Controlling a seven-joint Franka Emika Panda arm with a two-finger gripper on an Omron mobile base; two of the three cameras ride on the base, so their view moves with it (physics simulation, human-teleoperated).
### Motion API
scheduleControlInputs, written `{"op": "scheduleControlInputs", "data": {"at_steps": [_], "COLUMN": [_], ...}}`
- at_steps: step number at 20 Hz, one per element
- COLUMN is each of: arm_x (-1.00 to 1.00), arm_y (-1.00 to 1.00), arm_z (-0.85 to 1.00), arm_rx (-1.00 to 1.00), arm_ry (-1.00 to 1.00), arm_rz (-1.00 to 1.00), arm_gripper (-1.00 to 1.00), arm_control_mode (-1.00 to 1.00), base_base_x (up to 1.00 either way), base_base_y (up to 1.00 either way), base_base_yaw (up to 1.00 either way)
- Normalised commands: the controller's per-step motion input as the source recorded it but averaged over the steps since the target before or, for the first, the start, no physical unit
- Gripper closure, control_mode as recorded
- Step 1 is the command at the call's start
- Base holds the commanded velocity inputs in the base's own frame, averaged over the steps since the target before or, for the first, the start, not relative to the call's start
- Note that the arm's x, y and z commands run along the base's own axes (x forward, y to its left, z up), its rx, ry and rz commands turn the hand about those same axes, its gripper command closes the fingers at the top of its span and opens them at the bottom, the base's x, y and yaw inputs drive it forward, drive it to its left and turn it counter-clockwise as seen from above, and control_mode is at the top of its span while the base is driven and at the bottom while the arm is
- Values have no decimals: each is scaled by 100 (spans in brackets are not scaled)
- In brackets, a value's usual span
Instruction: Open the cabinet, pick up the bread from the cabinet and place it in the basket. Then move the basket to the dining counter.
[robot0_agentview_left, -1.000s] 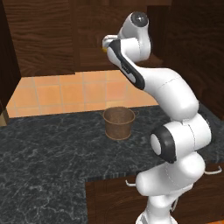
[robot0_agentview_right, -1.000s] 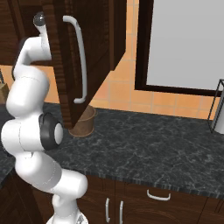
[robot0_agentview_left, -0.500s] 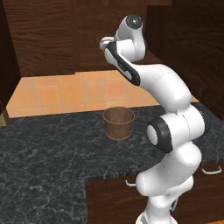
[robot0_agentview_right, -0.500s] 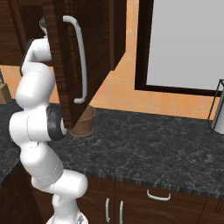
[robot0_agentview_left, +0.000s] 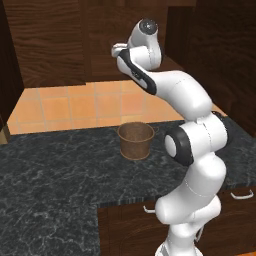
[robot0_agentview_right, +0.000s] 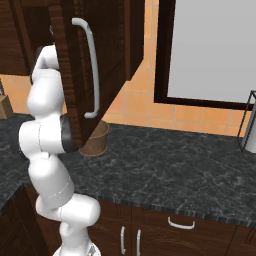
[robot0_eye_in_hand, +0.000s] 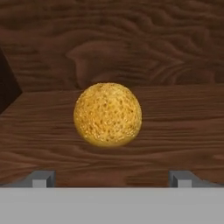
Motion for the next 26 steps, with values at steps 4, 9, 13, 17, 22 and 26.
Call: {"op": "scheduleControlInputs", "data": {"at_steps": [4,9,13,17,22,26], "arm_x": [36,39,36,28,29,6], "arm_y": [4,3,3,5,7,1], "arm_z": [0,0,0,0,-5,-7], "arm_rx": [0,0,0,0,0,0], "arm_ry": [4,3,3,3,2,0], "arm_rz": [0,0,0,0,0,0], "arm_gripper": [-100,-100,-100,-100,100,100], "arm_control_mode": [-100,-100,-100,-100,-100,-100], "base_base_x": [0,0,0,0,0,0], "base_base_y": [0,0,0,0,0,0], "base_base_yaw": [0,0,0,0,0,0]}}
